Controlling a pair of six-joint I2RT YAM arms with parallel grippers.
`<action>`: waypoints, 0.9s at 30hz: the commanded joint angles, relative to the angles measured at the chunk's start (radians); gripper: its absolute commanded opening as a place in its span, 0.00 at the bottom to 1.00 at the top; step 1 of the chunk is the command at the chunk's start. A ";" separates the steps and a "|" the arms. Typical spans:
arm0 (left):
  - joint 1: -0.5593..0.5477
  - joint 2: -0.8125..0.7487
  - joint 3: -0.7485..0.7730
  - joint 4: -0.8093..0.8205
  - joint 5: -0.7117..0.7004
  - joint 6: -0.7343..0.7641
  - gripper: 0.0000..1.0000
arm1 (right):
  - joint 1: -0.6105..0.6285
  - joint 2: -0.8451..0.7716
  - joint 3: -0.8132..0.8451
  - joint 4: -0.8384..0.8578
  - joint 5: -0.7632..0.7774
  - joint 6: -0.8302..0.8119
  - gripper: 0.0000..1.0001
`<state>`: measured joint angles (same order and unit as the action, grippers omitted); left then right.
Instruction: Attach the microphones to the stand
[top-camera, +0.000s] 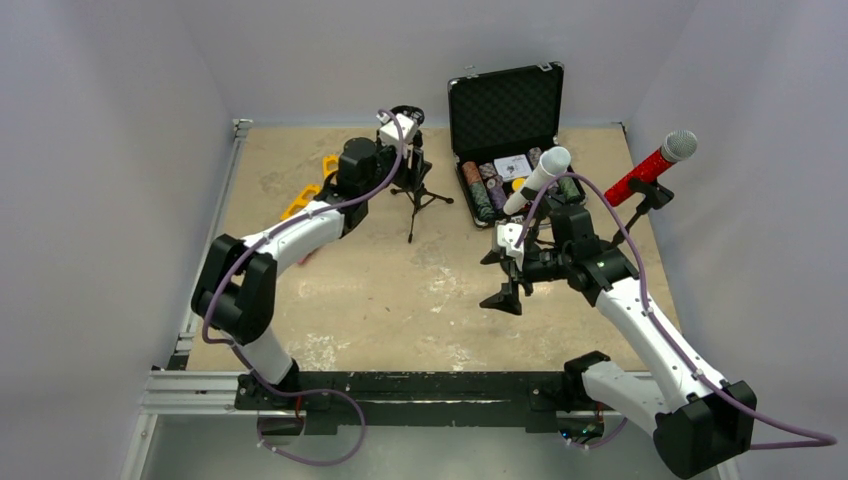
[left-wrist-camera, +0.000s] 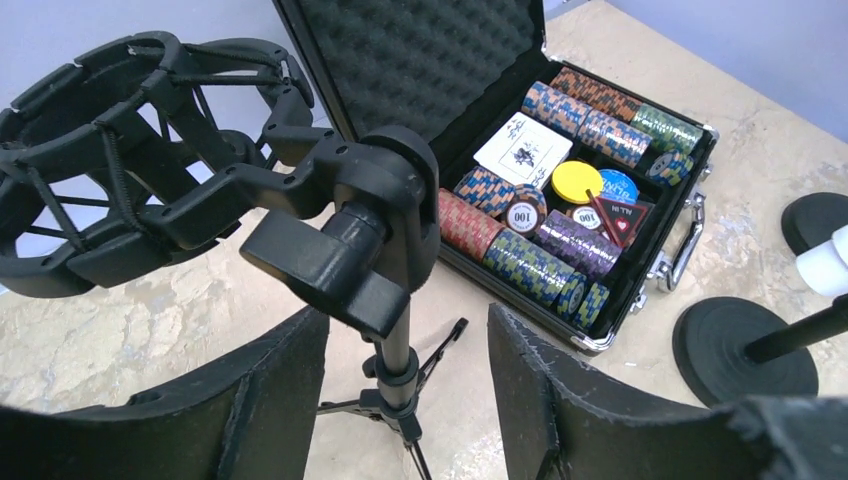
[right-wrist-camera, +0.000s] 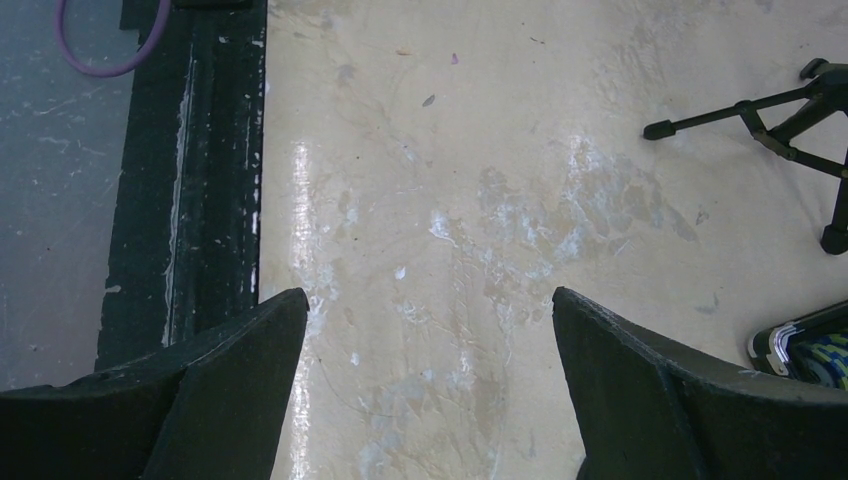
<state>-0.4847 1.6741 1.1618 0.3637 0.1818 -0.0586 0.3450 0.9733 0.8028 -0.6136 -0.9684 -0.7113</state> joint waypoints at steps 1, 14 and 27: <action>0.003 0.025 0.065 -0.002 -0.014 0.037 0.62 | -0.009 -0.022 0.004 0.006 -0.036 -0.018 0.96; 0.002 0.082 0.139 -0.015 -0.051 0.047 0.17 | -0.023 -0.028 0.004 0.000 -0.042 -0.020 0.96; -0.056 -0.248 -0.131 -0.054 -0.114 0.071 0.00 | -0.028 -0.030 -0.001 -0.005 -0.053 -0.031 0.96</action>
<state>-0.4992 1.5955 1.1023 0.2882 0.1104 0.0067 0.3210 0.9585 0.8028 -0.6167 -0.9878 -0.7219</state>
